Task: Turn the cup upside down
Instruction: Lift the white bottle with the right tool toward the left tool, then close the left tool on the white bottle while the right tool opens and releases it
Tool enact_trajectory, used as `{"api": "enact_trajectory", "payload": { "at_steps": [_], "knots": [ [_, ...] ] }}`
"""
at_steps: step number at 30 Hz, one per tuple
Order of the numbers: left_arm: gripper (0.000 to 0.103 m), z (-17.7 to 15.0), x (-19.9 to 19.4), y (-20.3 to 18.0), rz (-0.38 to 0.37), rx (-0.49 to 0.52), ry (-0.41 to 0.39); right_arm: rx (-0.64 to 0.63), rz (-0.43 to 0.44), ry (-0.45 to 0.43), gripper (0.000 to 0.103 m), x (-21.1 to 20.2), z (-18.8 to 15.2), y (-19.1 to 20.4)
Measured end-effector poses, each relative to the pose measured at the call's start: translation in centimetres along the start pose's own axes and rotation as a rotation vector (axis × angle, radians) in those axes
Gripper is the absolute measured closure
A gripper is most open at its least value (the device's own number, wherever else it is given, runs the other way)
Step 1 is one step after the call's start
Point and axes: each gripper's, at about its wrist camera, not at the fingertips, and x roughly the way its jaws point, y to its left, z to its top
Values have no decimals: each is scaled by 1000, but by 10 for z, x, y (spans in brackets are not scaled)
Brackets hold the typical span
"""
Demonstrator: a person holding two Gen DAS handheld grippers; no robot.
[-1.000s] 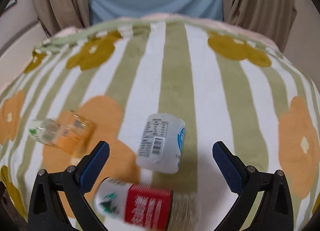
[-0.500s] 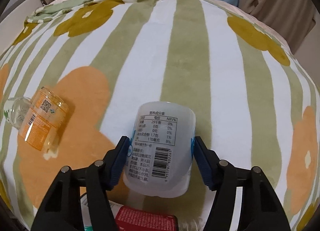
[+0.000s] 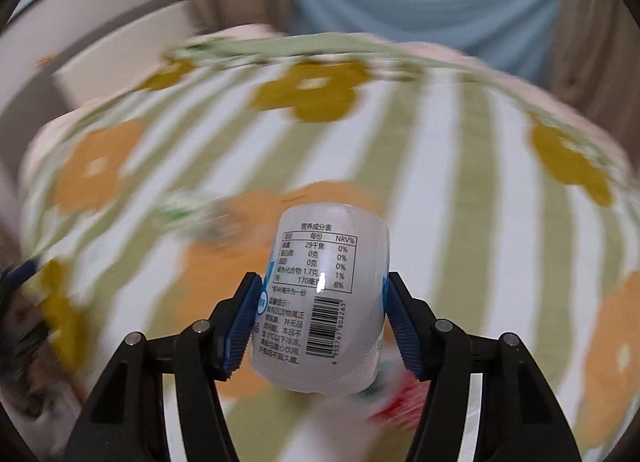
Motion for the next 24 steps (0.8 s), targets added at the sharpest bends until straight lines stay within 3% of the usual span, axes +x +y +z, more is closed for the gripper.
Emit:
{"api": "enact_trajectory", "payload": {
  "at_steps": [6, 12, 19, 20, 24],
  "knots": [
    [0, -15, -19, -5, -4, 3, 13, -99, 158, 136, 45, 28, -54, 65],
    [0, -38, -33, -5, 7, 29, 51, -33, 169, 184, 45, 65, -90, 71],
    [0, -52, -40, -2, 24, 60, 65, -23, 160, 187, 43, 71, -94, 77],
    [0, -52, -40, -2, 28, 64, 66, -15, 160, 190, 41, 72, -94, 78],
    [0, -54, -42, -5, 23, 64, 66, 46, 196, 152, 1, 67, -96, 75]
  ]
}}
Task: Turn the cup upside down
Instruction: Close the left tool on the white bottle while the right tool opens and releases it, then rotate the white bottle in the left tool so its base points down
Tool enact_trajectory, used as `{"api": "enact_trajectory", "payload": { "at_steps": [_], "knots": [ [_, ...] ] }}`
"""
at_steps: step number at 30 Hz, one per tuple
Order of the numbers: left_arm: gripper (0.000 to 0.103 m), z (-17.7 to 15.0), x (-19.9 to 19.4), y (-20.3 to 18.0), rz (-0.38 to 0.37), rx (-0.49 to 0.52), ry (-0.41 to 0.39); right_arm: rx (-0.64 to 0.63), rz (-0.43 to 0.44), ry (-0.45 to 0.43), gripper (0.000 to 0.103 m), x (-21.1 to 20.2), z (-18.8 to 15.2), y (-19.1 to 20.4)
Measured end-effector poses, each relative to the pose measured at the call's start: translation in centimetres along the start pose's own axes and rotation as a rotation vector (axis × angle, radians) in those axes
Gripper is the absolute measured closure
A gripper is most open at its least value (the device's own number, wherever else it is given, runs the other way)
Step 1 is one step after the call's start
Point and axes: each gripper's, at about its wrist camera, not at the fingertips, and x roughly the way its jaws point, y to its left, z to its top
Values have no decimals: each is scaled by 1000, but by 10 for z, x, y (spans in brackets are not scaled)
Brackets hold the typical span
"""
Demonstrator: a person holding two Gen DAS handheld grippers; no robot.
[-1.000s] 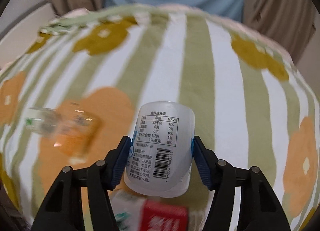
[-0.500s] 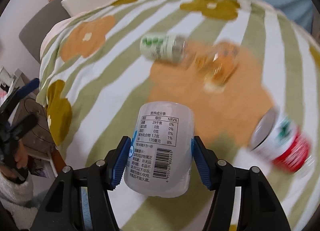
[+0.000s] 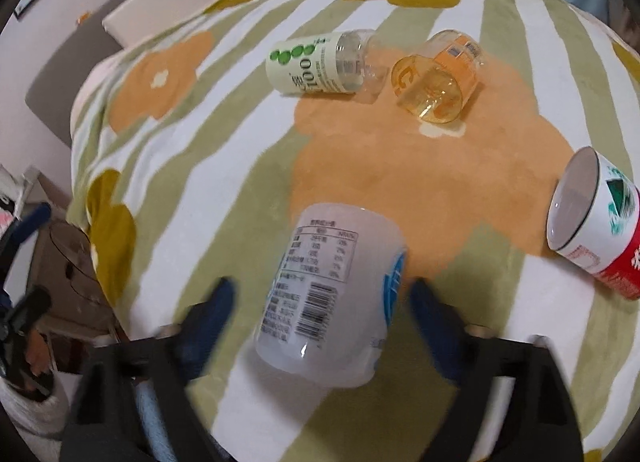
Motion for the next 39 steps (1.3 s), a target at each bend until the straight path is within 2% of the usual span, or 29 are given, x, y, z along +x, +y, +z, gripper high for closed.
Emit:
{"api": "enact_trajectory", "payload": {
  "at_steps": [4, 6, 7, 9, 12, 16, 17, 22, 28, 30, 32, 34, 36, 37, 39],
  "knots": [
    [0, 2, -2, -4, 0, 30, -6, 0, -14, -53, 1, -16, -3, 1],
    [0, 7, -5, -9, 0, 81, -23, 5, -15, -86, 1, -30, -6, -1],
    [0, 12, -6, -14, 9, 141, -38, 7, -16, -104, 1, -38, -8, -2],
    [0, 22, -8, -27, 15, 291, -69, 12, -15, -149, 1, -60, -16, -4],
    [0, 37, -1, -50, -23, 579, -79, 4, -2, -200, 1, -87, -29, -5],
    [0, 47, 26, -80, -169, 887, -11, 9, 2, -250, 1, -121, -53, -4],
    [0, 47, 36, -89, -186, 964, 9, 14, -1, -266, 1, -128, -59, -4],
    [0, 29, 79, -134, -180, 1397, 19, 91, 17, -356, 0, -153, -94, -13],
    [0, -5, 110, -163, -252, 1875, 2, 207, 34, -411, 0, -150, -124, -38],
    [1, -12, 118, -167, -284, 1966, 27, 247, 38, -422, 0, -144, -130, -47],
    [5, -18, 127, -171, -317, 2038, 56, 288, 55, -434, 0, -138, -134, -55],
    [21, -21, 132, -174, -327, 2089, 69, 330, 80, -440, 0, -129, -137, -63],
    [30, -23, 139, -175, -336, 2140, 81, 372, 106, -429, 0, -119, -138, -71],
    [34, -23, 142, -176, -335, 2156, 73, 379, 112, -429, 0, -117, -139, -73],
    [35, -21, 143, -178, -350, 2161, 98, 388, 127, -434, 0, -112, -139, -75]
  ]
}}
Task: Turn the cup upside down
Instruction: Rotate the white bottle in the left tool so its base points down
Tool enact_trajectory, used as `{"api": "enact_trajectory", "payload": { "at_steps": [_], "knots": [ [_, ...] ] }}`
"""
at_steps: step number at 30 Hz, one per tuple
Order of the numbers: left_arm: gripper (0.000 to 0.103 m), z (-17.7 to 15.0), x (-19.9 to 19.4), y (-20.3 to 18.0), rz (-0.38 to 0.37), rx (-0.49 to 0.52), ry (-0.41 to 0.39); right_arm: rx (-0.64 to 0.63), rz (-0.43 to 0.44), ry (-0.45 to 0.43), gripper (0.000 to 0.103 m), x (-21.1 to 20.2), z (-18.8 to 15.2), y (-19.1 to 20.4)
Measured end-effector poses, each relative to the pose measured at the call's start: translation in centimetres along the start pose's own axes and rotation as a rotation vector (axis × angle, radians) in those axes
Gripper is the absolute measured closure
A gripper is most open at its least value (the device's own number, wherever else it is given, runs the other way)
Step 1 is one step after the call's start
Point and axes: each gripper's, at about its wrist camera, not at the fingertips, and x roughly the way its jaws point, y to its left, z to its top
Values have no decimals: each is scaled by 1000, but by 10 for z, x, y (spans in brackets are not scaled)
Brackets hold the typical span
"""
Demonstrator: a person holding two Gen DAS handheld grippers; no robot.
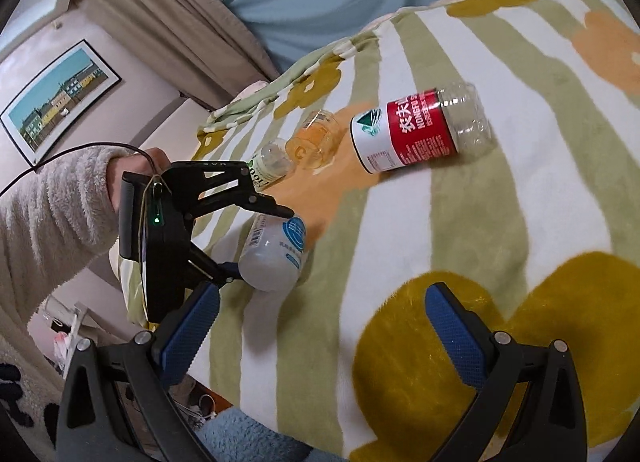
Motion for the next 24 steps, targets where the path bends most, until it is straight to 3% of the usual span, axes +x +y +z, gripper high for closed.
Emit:
{"api": "enact_trajectory", "payload": {
  "at_steps": [4, 7, 9, 12, 18, 20, 24],
  "knots": [
    [37, 1, -3, 8, -56, -57, 20, -1, 21, -9, 0, 1, -1, 1],
    [38, -3, -11, 26, -167, -180, 28, -5, 37, -30, 0, -5, -1, 5],
    [38, -10, -8, 39, -283, -327, 58, -3, 60, -51, 0, -12, 0, 9],
    [39, -30, 0, 63, -439, -624, 94, 17, 109, -63, 0, -17, -1, 10],
    [41, -86, 7, 78, -634, -1210, 24, 36, 182, -54, 0, -13, -8, 18],
    [41, -100, 13, 71, -673, -1352, 19, 13, 176, -38, 0, -10, -12, 23],
    [41, -110, 21, 50, -729, -1477, 23, -7, 174, -19, 0, -7, -15, 28]
  ]
}}
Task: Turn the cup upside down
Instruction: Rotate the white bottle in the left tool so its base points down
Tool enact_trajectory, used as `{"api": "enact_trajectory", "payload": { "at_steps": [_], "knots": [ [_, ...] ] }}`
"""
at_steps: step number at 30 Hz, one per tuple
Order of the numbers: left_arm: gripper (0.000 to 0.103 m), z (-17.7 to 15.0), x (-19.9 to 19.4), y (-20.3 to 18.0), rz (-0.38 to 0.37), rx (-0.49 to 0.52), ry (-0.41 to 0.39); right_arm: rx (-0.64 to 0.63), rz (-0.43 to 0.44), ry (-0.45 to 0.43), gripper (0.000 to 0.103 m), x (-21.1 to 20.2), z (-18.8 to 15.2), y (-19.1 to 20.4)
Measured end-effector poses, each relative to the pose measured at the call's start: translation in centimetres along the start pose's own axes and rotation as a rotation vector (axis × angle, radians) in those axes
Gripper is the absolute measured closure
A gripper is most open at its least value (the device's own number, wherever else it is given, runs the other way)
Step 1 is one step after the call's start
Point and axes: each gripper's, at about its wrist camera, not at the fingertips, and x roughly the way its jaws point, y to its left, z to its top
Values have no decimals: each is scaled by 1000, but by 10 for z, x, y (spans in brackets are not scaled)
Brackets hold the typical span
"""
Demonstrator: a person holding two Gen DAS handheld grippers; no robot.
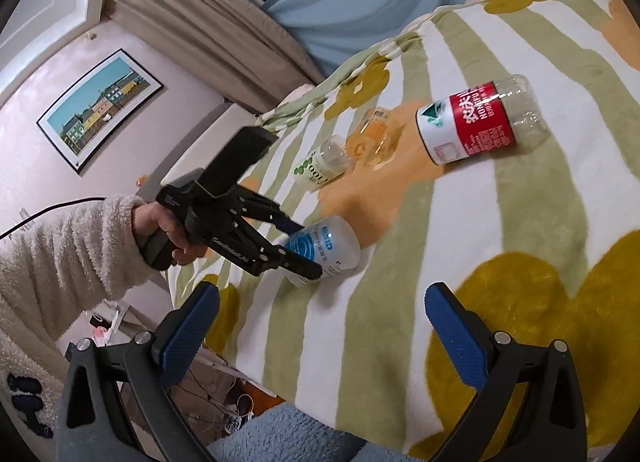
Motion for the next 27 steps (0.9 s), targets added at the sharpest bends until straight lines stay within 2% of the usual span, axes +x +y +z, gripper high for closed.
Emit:
{"api": "enact_trajectory", "payload": {
  "at_steps": [3, 5, 6, 9, 10, 11, 13, 14, 19, 24, 27],
  "knots": [
    [40, -10, -3, -8, 31, 28, -1, -4, 6, 1, 0, -1, -1, 2],
    [36, -10, -3, -12, 47, 38, 39, -9, 6, 0, 0, -3, -1, 2],
    [32, -8, -6, -15, 74, 48, 63, -12, 5, 0, 0, -4, 0, 2],
    [6, 6, -20, -21, 159, 105, 89, -16, 5, -6, 0, -6, 0, 3],
    [3, 12, -25, -25, 192, 124, 86, -16, 5, -8, 0, -6, 1, 3],
    [3, 18, -31, -29, 216, 143, 79, -16, 5, -9, 0, -6, 1, 3],
    [3, 37, -32, -33, 213, 149, 81, -17, 8, -10, 0, -6, -1, 3],
    [3, 43, -30, -33, 204, 141, 108, -17, 4, -10, 0, -7, -1, 4],
    [3, 60, 0, -34, 233, 128, 229, -84, -141, -29, 0, -9, -6, 12],
    [5, 70, 12, -36, 179, 110, 217, -84, -155, -38, 0, -7, -7, 7],
    [11, 76, 17, -37, 157, 111, 212, -73, -150, -38, 0, -4, -7, 2]
  ]
}}
